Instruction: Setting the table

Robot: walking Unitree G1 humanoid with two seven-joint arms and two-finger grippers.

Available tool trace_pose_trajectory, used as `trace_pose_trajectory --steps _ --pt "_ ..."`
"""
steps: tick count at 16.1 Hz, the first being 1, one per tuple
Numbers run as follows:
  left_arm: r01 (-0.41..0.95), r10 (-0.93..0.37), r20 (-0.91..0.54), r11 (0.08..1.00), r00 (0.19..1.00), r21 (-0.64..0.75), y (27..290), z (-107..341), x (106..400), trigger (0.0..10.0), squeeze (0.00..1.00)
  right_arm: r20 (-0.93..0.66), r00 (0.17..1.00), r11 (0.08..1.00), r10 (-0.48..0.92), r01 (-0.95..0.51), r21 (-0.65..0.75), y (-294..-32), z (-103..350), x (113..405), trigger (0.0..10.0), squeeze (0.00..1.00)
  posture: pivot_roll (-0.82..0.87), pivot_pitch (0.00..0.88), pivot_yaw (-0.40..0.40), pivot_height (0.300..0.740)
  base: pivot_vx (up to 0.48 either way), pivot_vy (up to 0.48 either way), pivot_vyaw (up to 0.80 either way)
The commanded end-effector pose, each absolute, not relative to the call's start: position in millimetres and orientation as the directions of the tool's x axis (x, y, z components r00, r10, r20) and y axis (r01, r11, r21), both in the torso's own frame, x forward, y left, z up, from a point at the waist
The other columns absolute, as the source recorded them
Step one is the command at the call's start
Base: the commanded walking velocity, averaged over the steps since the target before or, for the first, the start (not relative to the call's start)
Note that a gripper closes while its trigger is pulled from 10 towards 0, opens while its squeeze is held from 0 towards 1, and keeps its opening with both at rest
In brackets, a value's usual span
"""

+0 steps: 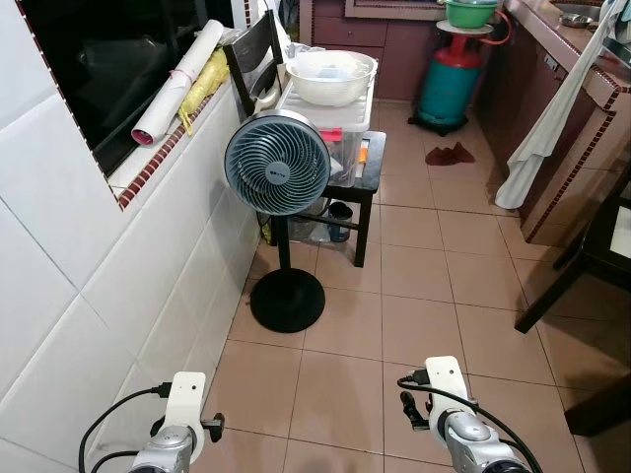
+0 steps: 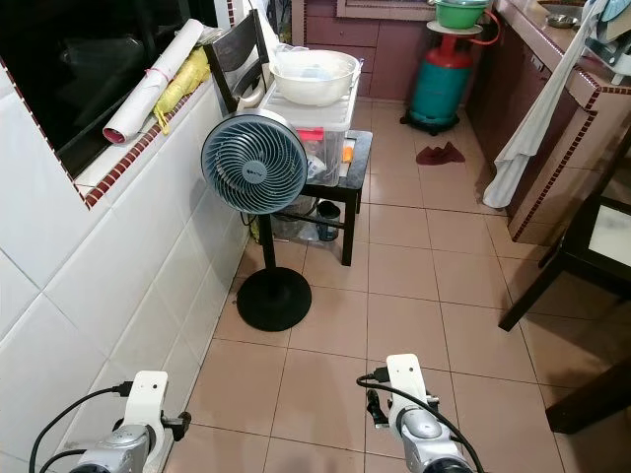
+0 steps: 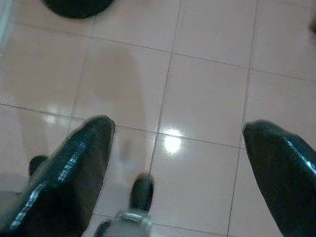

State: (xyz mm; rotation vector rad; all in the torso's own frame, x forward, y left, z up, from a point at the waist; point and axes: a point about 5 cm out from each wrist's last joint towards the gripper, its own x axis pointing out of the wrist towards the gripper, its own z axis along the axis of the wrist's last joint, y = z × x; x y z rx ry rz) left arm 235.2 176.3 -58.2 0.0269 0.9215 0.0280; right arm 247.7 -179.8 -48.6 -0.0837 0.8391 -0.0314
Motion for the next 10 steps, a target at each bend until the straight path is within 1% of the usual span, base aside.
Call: trace_pose_trajectory --steps 1,2,5,8,10 --pt "0.031 -0.046 -0.738 0.999 0.673 -0.034 149.4 -39.4 263.8 10.0 0.00 -0.733 0.680 0.999 -0.027 0.002 -0.035 -160.6 -40.1 262.1 10.0 0.00 -0.11 0.105 0.030 0.740 0.000 0.000 0.00" --pt "0.026 -0.040 -0.738 0.999 0.674 -0.030 151.5 -39.2 264.0 10.0 0.00 -0.732 0.681 1.000 -0.023 0.022 -0.011 -160.6 -39.9 262.4 10.0 0.00 -0.11 0.105 0.028 0.740 0.000 0.000 0.00" --pt "0.026 -0.036 -0.746 0.999 0.665 -0.025 153.7 -40.7 262.0 10.0 0.00 -0.731 0.682 1.000 -0.012 0.008 -0.010 -159.1 -40.0 262.3 10.0 0.00 -0.11 0.108 0.031 0.740 0.000 0.000 0.00" --pt "0.045 -0.048 -0.750 0.999 0.660 -0.024 151.7 -40.4 262.6 10.0 0.00 -0.739 0.673 1.000 -0.017 0.024 -0.001 -158.6 -40.6 261.8 10.0 0.00 -0.12 0.112 0.035 0.740 0.000 0.000 0.00" --pt "0.022 -0.030 -0.743 1.000 0.668 -0.021 154.9 -39.3 263.7 10.0 0.00 -0.740 0.673 1.000 -0.016 0.021 -0.003 -158.4 -40.9 261.5 10.0 0.00 -0.11 0.114 0.035 0.740 0.000 0.000 0.00"
